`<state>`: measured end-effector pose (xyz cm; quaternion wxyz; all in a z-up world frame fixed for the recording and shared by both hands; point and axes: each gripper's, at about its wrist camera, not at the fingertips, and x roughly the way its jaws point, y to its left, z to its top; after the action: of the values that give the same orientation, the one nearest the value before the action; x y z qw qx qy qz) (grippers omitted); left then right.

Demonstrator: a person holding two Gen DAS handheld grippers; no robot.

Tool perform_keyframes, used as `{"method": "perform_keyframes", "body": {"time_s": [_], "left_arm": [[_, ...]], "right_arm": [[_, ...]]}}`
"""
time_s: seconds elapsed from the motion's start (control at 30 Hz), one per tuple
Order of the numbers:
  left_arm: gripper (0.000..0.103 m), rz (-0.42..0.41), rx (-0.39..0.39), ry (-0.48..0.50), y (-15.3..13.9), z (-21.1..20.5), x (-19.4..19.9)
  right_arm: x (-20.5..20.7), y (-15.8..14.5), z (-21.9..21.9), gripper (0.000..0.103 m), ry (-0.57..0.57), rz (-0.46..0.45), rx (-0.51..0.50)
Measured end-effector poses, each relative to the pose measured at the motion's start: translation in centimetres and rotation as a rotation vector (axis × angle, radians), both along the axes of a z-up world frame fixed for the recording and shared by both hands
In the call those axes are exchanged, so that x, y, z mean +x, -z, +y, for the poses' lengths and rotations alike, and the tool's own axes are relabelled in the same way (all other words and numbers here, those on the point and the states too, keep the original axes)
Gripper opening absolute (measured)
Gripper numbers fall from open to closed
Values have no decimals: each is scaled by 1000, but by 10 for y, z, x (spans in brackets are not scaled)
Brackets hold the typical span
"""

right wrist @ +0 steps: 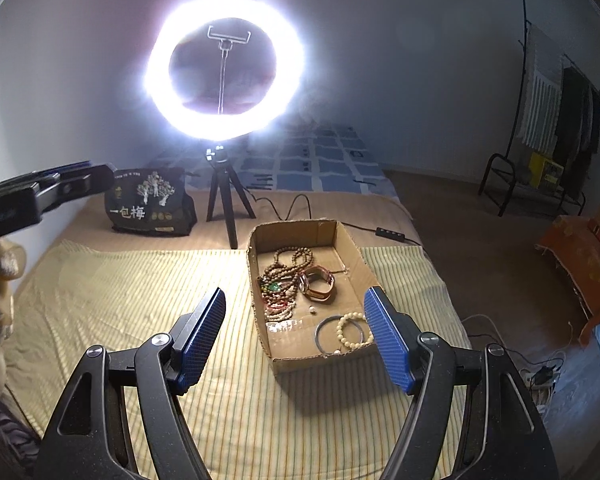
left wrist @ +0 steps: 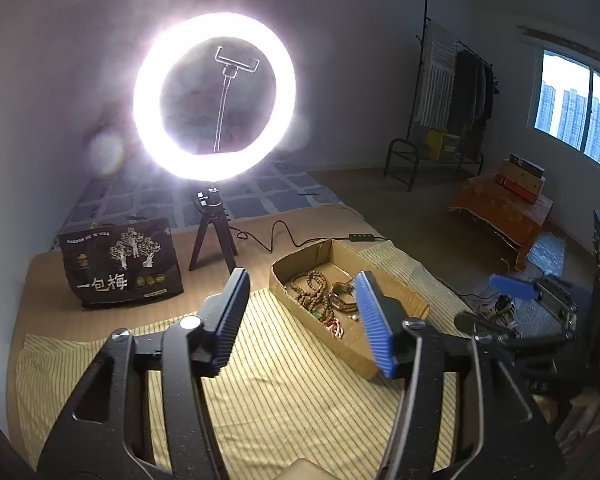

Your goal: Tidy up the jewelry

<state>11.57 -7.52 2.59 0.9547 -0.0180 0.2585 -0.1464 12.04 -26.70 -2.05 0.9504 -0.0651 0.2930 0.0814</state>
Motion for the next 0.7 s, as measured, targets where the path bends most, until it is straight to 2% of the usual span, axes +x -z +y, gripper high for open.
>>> {"method": "perform_keyframes", "body": {"time_s": [0.2,0.27,0.33,0.43,0.7], "left_arm": [[64,-9,8,-1,2,4,-25],[69,-18,21,0,4,4,-30],[81,-30,29,-1,6,4,-37],[91,-52,34,-8,8,3,-47],[102,-109,105,-17,11,-2,-63]], "right_arm": [[-14,-4,0,72,24,-37,-11],[-17,-5,0,72,31,-46,-10],[-19,-6,0,79,37,-57,-13],[-20,-8,-1,79,48,-76,-22],[-14,-5,-4,79,72,-65,5]]}}
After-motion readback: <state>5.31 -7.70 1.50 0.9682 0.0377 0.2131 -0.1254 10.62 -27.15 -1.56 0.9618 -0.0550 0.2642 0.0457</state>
